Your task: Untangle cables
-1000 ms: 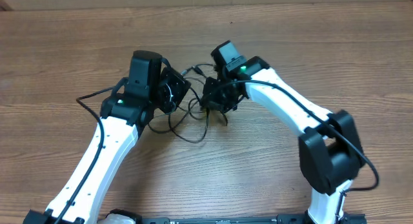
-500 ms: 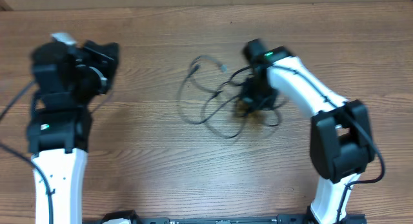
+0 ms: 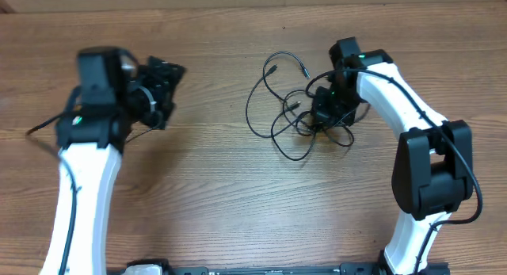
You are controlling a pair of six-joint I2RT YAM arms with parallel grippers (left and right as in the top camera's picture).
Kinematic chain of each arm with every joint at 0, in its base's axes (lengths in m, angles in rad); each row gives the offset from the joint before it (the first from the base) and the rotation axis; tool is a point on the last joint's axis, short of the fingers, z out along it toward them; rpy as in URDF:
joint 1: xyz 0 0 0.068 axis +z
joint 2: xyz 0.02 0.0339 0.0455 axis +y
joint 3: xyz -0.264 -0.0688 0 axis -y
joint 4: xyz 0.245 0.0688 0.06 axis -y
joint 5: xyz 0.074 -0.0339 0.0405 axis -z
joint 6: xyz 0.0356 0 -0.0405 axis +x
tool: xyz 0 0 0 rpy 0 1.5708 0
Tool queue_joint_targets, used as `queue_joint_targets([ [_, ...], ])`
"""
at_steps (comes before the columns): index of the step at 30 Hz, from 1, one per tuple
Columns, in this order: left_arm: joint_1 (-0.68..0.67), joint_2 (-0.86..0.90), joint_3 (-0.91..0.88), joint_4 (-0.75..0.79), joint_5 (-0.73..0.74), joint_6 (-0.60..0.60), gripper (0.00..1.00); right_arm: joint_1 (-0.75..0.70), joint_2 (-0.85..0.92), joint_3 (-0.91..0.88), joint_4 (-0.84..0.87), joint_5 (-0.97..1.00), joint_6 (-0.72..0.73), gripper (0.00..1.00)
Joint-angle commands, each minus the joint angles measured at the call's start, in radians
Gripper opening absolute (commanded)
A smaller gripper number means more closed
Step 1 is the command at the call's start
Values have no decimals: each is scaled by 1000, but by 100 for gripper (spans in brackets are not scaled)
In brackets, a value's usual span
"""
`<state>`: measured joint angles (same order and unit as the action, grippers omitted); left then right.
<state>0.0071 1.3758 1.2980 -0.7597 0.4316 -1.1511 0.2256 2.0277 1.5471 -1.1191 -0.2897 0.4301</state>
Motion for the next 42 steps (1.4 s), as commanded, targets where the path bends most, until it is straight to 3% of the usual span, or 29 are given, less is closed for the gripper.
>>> queue_joint_targets([
  [1, -48, 109, 10, 36, 195, -93, 89, 18, 5, -5, 3, -38, -47, 4],
  [8, -142, 337, 10, 156, 420, -138, 73, 18, 5, -5, 6, -38, -46, 4],
  [14, -212, 505, 10, 272, 558, -175, 74, 19, 5, -5, 6, -39, -46, 4],
  [18, -266, 591, 10, 436, 581, -217, 70, 21, 5, -5, 7, -38, -46, 4],
  [27, -370, 712, 10, 635, 573, -267, 53, 21, 5, -5, 7, -38, -46, 4],
  [29, -386, 727, 10, 660, 568, -278, 47, 21, 5, -5, 7, -38, -45, 4],
  [30, -392, 731, 10, 662, 561, -278, 38, 21, 5, -5, 6, -38, -45, 4],
  [31, -395, 732, 10, 657, 541, -277, 25, 21, 5, -5, 6, -38, -45, 4],
  [32, -396, 733, 10, 655, 525, -272, 4, 21, 5, -5, 6, -38, -45, 4],
  [37, -363, 726, 10, 664, 522, -266, 4, 18, 5, -5, 2, -26, -44, 4],
  [42, -277, 664, 11, 663, 526, -224, 5, -6, 5, -5, -40, 111, -38, 4],
])
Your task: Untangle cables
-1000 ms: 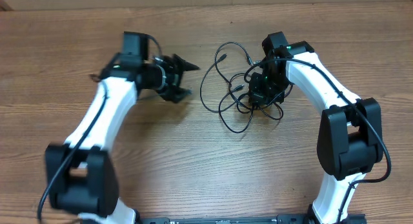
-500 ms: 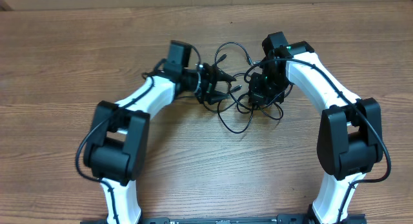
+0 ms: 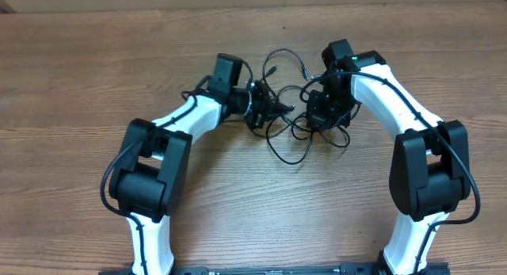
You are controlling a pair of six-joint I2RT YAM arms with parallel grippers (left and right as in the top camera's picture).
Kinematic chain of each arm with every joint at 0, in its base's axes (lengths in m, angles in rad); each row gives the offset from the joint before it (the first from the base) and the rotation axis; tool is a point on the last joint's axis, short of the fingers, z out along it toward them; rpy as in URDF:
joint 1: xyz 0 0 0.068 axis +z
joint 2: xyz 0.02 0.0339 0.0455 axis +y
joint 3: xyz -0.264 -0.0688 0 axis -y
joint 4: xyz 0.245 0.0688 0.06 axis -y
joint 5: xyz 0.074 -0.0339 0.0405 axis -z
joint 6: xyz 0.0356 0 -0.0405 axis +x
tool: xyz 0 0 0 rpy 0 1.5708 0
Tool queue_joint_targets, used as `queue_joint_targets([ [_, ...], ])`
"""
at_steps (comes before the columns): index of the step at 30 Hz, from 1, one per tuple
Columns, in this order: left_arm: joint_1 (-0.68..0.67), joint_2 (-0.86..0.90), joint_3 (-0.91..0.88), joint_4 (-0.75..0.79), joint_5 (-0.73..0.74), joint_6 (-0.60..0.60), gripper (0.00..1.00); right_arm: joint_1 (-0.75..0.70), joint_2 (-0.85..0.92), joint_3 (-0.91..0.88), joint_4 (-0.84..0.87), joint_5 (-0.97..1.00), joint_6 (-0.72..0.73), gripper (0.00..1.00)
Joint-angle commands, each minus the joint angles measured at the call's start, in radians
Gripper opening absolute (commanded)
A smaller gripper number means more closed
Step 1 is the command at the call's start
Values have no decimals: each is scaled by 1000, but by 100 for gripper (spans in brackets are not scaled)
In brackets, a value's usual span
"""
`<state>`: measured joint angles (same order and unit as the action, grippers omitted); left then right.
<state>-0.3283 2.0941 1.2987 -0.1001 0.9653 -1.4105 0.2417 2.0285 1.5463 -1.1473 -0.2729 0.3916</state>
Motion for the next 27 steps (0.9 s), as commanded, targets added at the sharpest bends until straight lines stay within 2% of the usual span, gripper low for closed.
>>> queue_joint_targets([
  [1, 87, -83, 11, 4, -10, 50, 4, -32, 5, -4, -21, 133, 1, 4],
  [5, 193, -206, 11, 3, -31, 79, 4, -88, 5, 0, -49, 290, 10, 4],
  [12, 406, -440, 11, 3, -58, 80, 4, -206, 5, 34, -118, 609, 127, 4],
  [15, 489, -512, 11, 0, -66, 80, 5, -263, 5, 53, -136, 673, 159, 4],
  [19, 560, -570, 11, -20, -63, 104, 4, -314, 3, 110, -169, 548, 152, 4],
  [23, 552, -575, 11, -92, -61, 154, 5, -312, 3, 168, -175, 366, 24, 4],
  [26, 514, -574, 11, -180, -101, 187, 14, -292, 3, 214, -195, 230, -34, 4],
  [27, 496, -574, 11, -212, -122, 195, 21, -282, 3, 224, -196, 169, -51, 4],
])
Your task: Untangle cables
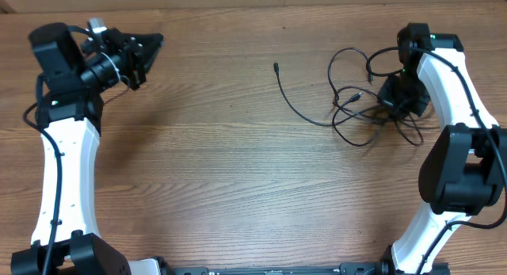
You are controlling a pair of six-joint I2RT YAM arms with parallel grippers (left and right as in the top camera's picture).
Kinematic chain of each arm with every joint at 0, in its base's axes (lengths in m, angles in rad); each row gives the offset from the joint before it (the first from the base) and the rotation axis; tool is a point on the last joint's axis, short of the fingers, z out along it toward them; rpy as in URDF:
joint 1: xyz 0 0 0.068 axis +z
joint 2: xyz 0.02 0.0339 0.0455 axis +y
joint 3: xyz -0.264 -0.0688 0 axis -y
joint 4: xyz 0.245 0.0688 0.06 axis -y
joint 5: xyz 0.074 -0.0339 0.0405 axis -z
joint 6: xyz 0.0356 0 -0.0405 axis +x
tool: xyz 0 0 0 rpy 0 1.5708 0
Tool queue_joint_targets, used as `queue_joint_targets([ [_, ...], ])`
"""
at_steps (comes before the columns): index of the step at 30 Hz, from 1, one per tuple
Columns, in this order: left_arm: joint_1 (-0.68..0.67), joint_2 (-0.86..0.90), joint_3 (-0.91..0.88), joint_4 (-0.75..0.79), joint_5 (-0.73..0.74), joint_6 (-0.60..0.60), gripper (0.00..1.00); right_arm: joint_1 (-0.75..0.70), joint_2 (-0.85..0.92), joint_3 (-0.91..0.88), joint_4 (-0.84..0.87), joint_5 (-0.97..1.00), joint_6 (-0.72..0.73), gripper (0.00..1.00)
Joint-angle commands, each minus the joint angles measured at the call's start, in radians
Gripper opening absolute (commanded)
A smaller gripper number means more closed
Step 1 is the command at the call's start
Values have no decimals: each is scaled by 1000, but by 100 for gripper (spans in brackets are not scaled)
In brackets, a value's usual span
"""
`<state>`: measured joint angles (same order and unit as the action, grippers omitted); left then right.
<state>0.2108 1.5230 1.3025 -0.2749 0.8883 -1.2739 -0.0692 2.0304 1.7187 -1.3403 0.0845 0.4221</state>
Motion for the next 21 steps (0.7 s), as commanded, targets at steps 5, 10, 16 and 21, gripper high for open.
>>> queue_joint_targets([
  [5, -122, -3, 8, -106, -134, 67, 53, 126, -1, 59, 29, -597, -168, 4],
  [10, -159, -3, 8, -138, -151, 79, 66, 285, -1, 59, 83, -610, -168, 4],
  [16, -253, 10, 6, -360, -262, 92, 97, 366, -1, 59, 124, -545, -144, 4],
  [21, -360, 69, 1, -379, -276, 48, 100, 366, -1, 59, 117, -533, -135, 4],
])
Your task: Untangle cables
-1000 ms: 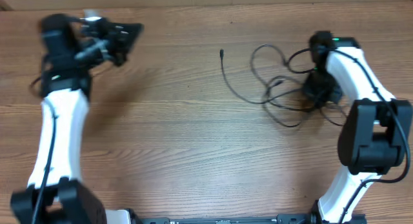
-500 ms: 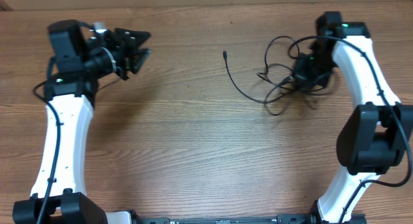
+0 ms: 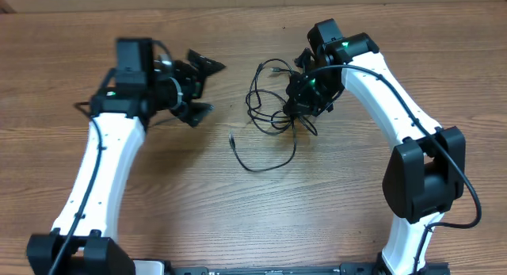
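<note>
A tangle of thin black cables point(image 3: 267, 108) lies at the middle back of the wooden table point(image 3: 238, 219). One loose strand point(image 3: 255, 167) curls toward the front and ends in a plug point(image 3: 231, 138). My right gripper point(image 3: 304, 99) is down in the right side of the tangle and looks shut on the cables, though its fingertips are lost against the black loops. My left gripper point(image 3: 206, 89) hovers open to the left of the tangle, apart from it, with nothing between its fingers point(image 3: 209, 66).
Bare wood surrounds the cables on all sides. The left arm point(image 3: 107, 160) slants across the left half of the table. The right arm point(image 3: 396, 93) arches over the right half. The table's back edge point(image 3: 238, 7) runs just behind both grippers.
The right gripper was at the far right with the tangle; gripper and tangle are now left of there, at the middle back. The left gripper has come from the far left back corner to beside the tangle, still open.
First the left gripper stood open at the left while the right sat on the tangle at the centre. Then the left gripper was in the tangle's left side. After that the arms were far apart, the tangle at the right. Now both are near the centre again.
</note>
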You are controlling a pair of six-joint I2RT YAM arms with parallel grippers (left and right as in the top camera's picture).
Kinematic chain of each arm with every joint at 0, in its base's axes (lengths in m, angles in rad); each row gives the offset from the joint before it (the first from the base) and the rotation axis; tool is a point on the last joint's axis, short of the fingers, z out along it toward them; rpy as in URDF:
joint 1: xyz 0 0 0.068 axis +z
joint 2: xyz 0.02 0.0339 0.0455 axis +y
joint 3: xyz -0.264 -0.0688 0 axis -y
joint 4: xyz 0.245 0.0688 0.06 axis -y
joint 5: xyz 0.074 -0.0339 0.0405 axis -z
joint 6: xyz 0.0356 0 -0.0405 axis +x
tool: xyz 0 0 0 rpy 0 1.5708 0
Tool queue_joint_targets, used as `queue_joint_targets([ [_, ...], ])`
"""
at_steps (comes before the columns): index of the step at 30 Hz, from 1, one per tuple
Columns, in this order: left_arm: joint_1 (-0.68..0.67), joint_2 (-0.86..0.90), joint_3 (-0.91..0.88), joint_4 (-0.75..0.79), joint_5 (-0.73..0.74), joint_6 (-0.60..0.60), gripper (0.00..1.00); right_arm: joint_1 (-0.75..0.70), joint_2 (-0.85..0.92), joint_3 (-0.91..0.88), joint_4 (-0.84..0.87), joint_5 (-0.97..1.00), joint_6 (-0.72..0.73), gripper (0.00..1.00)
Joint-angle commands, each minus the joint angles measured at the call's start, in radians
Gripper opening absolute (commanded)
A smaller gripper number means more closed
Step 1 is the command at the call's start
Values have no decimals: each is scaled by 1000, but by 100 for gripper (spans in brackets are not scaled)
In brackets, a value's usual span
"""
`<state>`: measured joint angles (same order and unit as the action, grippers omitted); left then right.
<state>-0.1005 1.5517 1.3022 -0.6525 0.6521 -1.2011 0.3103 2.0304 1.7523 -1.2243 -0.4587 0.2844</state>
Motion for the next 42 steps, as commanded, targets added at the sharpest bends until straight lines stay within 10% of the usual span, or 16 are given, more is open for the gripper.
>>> queue_joint_targets([
  [1, -71, 61, 1, -2, -42, -55, 99, -14, -1, 26, 1, 10, 3, 4],
  [14, -214, 323, 1, 93, 143, -263, 65, -14, -1, 26, 0, 13, 3, 4],
  [17, -228, 359, 1, 105, 130, -293, 41, -14, -1, 26, 0, 13, 3, 4],
  [19, -230, 371, 1, 136, 132, -295, 4, -14, -1, 26, 0, 13, 3, 4],
  [42, -21, 121, 3, 182, 134, -68, 4, -53, -1, 26, -56, 379, 68, 4],
])
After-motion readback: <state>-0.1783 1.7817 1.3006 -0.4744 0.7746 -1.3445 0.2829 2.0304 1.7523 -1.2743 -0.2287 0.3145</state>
